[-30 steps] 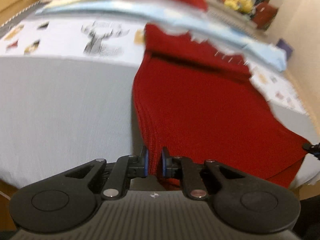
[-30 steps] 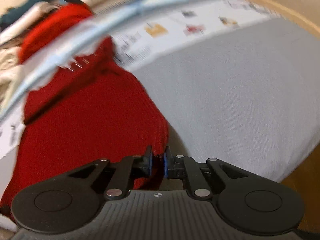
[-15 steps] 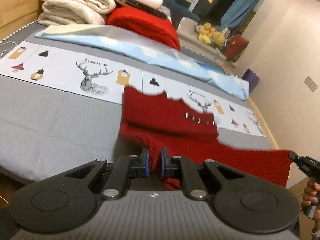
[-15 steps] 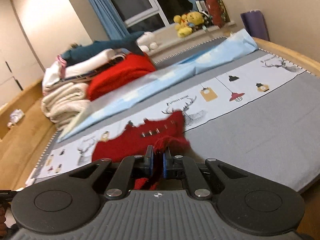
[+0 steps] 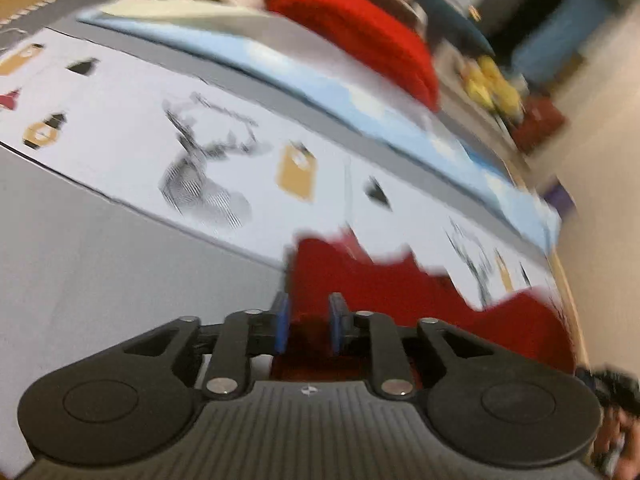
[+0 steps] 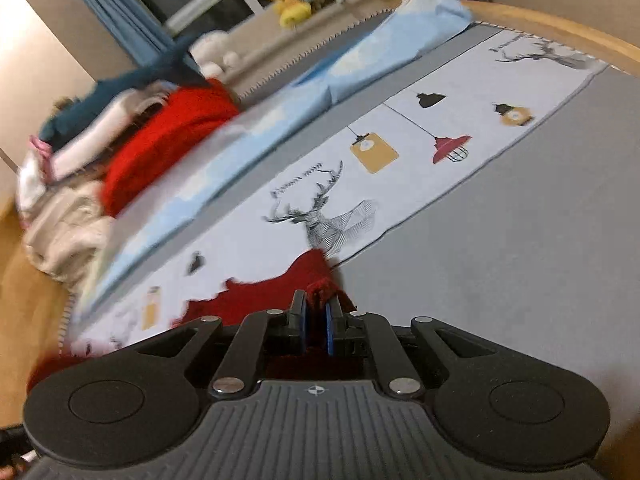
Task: Fold small clothes
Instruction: 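Grasp the hem with the left gripper while the right gripper grasps it too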
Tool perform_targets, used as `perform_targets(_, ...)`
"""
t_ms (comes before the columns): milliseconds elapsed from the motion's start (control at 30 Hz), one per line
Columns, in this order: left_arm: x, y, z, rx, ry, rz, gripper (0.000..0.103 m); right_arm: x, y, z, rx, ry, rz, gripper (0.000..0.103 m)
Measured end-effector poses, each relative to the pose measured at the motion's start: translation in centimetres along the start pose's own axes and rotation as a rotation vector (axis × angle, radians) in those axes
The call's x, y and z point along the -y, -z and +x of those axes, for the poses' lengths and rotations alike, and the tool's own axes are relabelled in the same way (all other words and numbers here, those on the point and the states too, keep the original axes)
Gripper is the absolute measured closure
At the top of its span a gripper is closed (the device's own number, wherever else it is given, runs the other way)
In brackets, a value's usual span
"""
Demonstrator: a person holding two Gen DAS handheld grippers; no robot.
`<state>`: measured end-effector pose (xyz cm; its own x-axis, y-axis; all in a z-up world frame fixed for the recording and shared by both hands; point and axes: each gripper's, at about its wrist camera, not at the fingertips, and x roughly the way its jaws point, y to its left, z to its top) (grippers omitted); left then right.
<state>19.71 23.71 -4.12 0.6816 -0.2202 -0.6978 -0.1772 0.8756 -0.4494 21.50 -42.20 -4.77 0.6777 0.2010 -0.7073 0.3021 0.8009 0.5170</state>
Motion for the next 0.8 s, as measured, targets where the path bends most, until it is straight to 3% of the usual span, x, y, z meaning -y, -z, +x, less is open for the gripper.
perform_targets(67,-1.1,1.1,1.7,-0.015,0.006,-0.018,0.057,0.1,0.8,1.9,0.044,0.056,-0.014,0.08)
perform_targets(100,-1.3,1.7,3.0,-0.09,-0.025,-0.03,0.058,0.4,1.7,3.1,0.016,0.069,-0.028,0.073)
perform_targets(133,-1.4,2.2,4.2,-0.166,-0.053,-0.038,0.058,0.8,2.3,4.2,-0.04,0.087,-0.009,0.072)
perform_targets(200,-1.1,2.8,5.8,-0.223,-0.041,0.002,0.056,1.9,3.0,5.2,-0.1,0.072,0.075,0.07)
perform_targets(267,-1.1,3.1,7.0,-0.25,-0.062,0.046,0.054,2.3,3.3,6.2,-0.129,0.076,0.081,0.064)
perform_targets(400,-1.9,3.2,8.6,-0.28,-0.071,0.011,0.054,2.5,4.3,8.0,-0.201,0.116,0.056,0.057)
perform_targets(533,-1.6,3.1,8.9,-0.259,-0.056,0.005,0.061,2.3,6.1,9.7,-0.272,0.152,-0.003,0.057)
perform_targets(567,-1.1,3.3,8.8,-0.252,-0.047,0.016,0.074,2.1,6.2,9.7,-0.267,0.148,-0.021,0.062)
perform_targets(600,-0.6,3.4,8.7,-0.237,-0.055,0.045,0.089,1.9,6.3,9.6,-0.262,0.126,-0.037,0.081)
perform_targets(633,-0.1,3.4,8.5,-0.22,-0.067,0.086,0.089,1.5,6.3,9.5,-0.252,0.108,-0.055,0.09)
perform_targets(733,0.7,2.8,6.7,-0.123,-0.066,0.136,0.091,0.4,5.8,7.9,-0.152,0.098,-0.09,0.092)
perform_targets(800,0.9,2.1,5.1,-0.036,-0.043,0.136,0.092,-0.1,4.7,5.7,-0.02,0.034,-0.053,0.093)
